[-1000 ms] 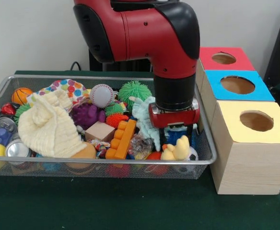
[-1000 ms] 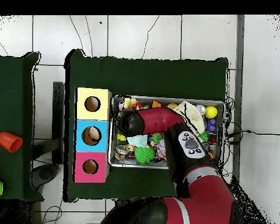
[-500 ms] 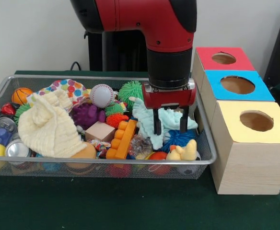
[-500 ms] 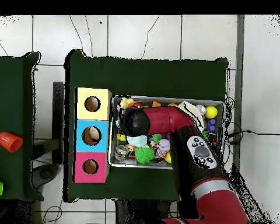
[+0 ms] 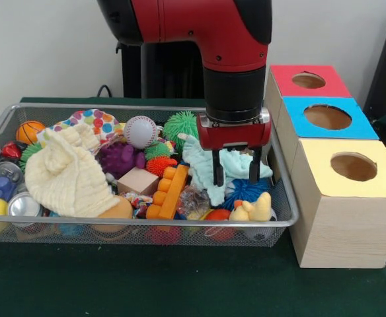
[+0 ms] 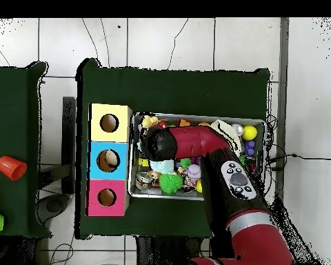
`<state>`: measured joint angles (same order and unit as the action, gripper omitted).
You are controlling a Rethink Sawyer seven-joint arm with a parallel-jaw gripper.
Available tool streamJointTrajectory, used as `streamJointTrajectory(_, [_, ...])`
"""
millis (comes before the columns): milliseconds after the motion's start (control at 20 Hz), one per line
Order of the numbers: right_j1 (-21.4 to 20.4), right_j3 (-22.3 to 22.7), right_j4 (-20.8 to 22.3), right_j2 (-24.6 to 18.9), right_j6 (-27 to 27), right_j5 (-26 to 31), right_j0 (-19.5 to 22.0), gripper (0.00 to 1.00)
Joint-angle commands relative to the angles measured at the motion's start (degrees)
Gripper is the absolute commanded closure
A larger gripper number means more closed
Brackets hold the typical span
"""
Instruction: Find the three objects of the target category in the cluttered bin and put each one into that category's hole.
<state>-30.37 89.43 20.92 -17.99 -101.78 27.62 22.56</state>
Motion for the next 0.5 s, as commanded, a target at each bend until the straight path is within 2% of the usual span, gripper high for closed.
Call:
streamJointTrajectory(50, [4.42, -1.25, 0.47, -2.22, -0.29, 1.43, 0.23, 0.0])
streamJointTrajectory(350, [8.38, -8.67, 0.81, -4.57, 4.73, 4.88, -0.01, 0.0])
streamJointTrajectory(500, [9.03, -10.38, 0.69, -4.74, 5.13, 5.97, -0.39, 0.0])
